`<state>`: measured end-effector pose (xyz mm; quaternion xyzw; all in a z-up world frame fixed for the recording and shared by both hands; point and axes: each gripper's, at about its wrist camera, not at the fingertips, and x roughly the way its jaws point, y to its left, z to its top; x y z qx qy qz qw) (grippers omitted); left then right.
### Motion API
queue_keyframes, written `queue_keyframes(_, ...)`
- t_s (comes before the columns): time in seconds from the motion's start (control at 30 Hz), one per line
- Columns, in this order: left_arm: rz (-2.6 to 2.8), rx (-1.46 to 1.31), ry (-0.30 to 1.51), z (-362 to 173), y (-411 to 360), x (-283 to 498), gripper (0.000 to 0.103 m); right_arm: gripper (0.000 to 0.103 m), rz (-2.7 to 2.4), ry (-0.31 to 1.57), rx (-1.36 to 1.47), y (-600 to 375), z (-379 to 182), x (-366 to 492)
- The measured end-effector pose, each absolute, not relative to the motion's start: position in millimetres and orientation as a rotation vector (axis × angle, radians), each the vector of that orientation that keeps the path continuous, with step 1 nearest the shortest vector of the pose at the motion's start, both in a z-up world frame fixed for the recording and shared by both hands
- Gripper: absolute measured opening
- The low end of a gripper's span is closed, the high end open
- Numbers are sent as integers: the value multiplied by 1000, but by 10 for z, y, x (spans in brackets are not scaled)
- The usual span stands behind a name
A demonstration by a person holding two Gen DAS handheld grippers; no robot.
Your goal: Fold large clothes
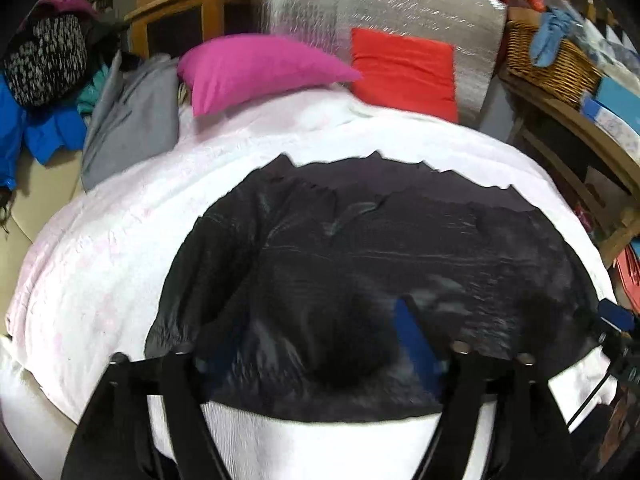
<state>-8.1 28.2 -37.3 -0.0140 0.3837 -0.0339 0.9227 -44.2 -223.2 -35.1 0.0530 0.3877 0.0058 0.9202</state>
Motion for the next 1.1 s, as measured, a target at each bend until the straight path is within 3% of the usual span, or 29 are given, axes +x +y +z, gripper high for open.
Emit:
queue_keyframes(0.27, -86, -4, 750, -174, 133, -592, 84, 103, 0, 765, 84, -1978, -293, -1054)
queue_keyframes(0.43, -88, 19, 745, -108, 65, -844, 86, 103, -44, 732, 64, -1944, -246, -1363)
queue_keyframes(0.57, -90, 29, 722, -49, 29, -1066, 95, 103, -74, 716, 79, -1996, -224, -1588)
queue_keyframes(1.1, -122, 24, 716, -13, -41, -1245, 96, 103, -93, 665, 19, -1948, -121, -1728)
